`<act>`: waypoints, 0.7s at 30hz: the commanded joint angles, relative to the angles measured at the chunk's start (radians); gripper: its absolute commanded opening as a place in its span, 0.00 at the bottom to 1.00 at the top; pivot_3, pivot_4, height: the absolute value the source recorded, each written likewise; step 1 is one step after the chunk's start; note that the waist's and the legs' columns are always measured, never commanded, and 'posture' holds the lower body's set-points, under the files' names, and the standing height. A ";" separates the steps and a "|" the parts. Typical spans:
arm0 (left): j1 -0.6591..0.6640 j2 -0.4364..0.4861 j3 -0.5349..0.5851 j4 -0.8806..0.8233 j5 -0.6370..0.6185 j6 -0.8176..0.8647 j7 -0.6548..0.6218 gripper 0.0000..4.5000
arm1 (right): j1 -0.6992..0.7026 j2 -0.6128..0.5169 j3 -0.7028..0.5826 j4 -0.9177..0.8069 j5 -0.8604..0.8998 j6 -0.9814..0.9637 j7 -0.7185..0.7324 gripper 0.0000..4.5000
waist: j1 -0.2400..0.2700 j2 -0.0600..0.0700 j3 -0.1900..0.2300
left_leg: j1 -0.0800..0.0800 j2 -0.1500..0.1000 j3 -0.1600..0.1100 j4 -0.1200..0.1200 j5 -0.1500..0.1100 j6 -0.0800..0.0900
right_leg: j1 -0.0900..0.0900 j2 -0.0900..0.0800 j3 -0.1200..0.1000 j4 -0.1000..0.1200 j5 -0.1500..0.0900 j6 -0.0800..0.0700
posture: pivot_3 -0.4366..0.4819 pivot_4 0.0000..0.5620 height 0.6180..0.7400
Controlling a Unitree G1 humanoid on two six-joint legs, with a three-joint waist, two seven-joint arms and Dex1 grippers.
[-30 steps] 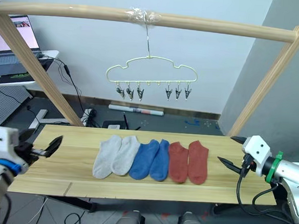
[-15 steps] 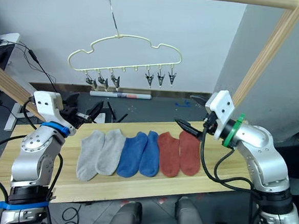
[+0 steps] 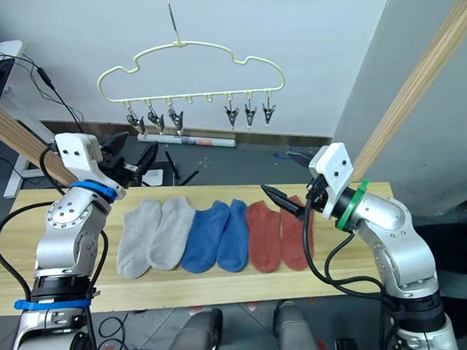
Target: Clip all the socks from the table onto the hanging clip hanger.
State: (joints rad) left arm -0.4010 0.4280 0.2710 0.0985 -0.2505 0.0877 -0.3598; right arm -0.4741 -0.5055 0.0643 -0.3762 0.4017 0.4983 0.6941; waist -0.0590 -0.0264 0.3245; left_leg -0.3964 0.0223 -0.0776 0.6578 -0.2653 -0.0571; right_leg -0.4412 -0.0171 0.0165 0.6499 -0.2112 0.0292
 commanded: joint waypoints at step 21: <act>-0.133 -0.031 0.016 0.099 0.009 -0.124 0.081 0.75 | -0.111 0.034 -0.002 0.066 0.015 -0.010 0.072 1.00 | 0.000 0.000 0.025 | -0.003 0.000 0.000 0.004 0.000 0.000 | -0.001 0.000 0.000 -0.001 0.002 0.003 | 0.34 0.68 1.00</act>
State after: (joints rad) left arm -0.5201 0.3946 0.2768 0.2083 -0.2413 -0.0110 -0.2901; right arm -0.5677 -0.4760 0.0653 -0.2946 0.3875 0.4938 0.7506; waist -0.0592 -0.0262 0.3497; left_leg -0.3994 0.0222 -0.0777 0.6618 -0.2653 -0.0572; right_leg -0.4420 -0.0170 0.0169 0.6492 -0.2091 0.0328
